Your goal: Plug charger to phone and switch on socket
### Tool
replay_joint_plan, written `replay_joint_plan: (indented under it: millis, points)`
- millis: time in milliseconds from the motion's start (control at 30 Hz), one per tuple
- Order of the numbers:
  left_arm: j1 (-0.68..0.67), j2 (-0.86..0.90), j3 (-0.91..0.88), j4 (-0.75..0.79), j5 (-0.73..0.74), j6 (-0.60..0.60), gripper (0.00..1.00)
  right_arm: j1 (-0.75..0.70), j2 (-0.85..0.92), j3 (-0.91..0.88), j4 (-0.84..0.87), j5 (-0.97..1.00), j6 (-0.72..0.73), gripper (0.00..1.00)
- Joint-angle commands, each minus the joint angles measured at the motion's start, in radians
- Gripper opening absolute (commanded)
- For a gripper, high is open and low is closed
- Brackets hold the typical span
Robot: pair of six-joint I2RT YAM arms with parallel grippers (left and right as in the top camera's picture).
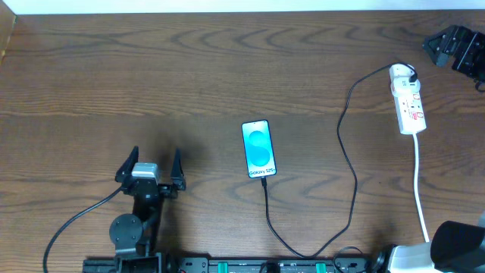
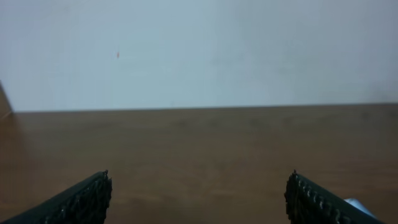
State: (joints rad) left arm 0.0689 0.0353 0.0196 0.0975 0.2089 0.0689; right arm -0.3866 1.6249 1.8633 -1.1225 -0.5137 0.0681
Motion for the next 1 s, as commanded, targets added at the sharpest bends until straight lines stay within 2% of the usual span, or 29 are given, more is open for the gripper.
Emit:
replay_joint_plan:
  millis: [0, 100, 167, 300, 967]
  points:
    - [0.019, -0.033, -0.016, -0.055, 0.008, 0.019, 0.89, 0.002, 0.004, 0.001, 0.0, -0.012, 0.006, 0.99]
    - [0.021, -0.034, -0.016, -0.109, -0.019, 0.013, 0.89, 0.002, 0.004, 0.001, 0.0, -0.012, 0.006, 0.99]
    - [0.021, -0.034, -0.016, -0.162, -0.071, -0.035, 0.89, 0.002, 0.004, 0.001, 0.0, -0.012, 0.006, 0.99]
    - [0.021, -0.032, -0.016, -0.165, -0.134, -0.066, 0.89, 0.002, 0.004, 0.001, 0.0, -0.012, 0.006, 0.99]
    - [0.021, -0.032, -0.016, -0.167, -0.169, -0.066, 0.89, 0.002, 0.004, 0.001, 0.0, -0.012, 0.006, 0.99]
